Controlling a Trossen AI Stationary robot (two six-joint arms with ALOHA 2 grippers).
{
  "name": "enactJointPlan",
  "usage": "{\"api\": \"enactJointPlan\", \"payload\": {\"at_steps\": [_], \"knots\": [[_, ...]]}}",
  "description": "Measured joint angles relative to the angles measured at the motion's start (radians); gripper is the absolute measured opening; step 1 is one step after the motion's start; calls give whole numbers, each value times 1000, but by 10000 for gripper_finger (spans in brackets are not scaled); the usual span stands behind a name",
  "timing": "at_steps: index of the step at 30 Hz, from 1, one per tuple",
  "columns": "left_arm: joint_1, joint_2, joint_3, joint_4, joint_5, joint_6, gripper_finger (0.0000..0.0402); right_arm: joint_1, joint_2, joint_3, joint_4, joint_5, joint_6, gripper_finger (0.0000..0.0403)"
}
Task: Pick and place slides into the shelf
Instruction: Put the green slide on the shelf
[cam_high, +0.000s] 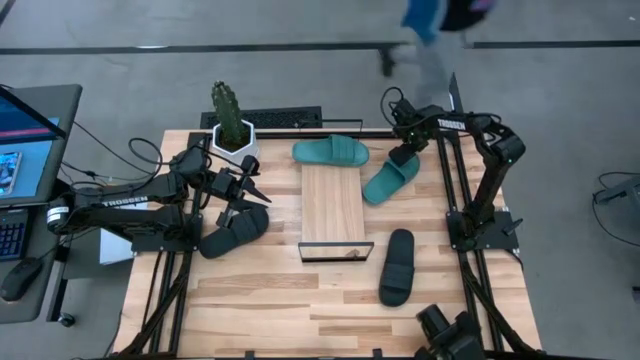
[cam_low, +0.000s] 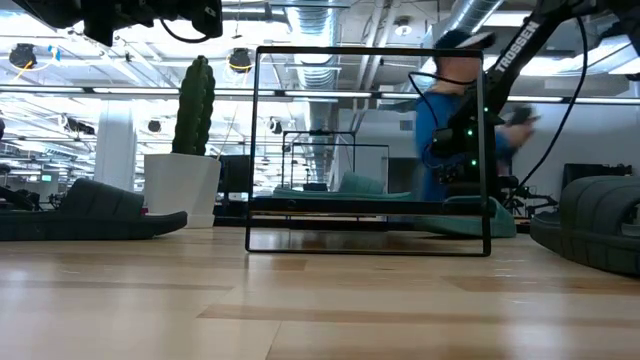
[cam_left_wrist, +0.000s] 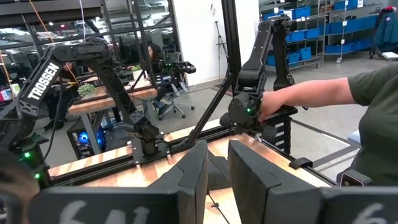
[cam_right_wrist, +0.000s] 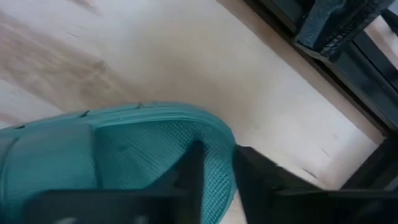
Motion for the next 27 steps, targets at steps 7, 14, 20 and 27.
{"api": "enactJointPlan", "payload": {"at_steps": [7,14,20,27], "knots": [[0,0,0,0,0,-17,55,-13,12,62,-103,115,39,8],[0,0,0,-1,0,-25,55,-13,11,99,-199,197,53,1],[0,0,0,-1,0,-26,55,-16,11,110,-315,201,86,0],[0,0,0,-1,0,-26,55,-2,9,111,-322,223,88,0]]}}
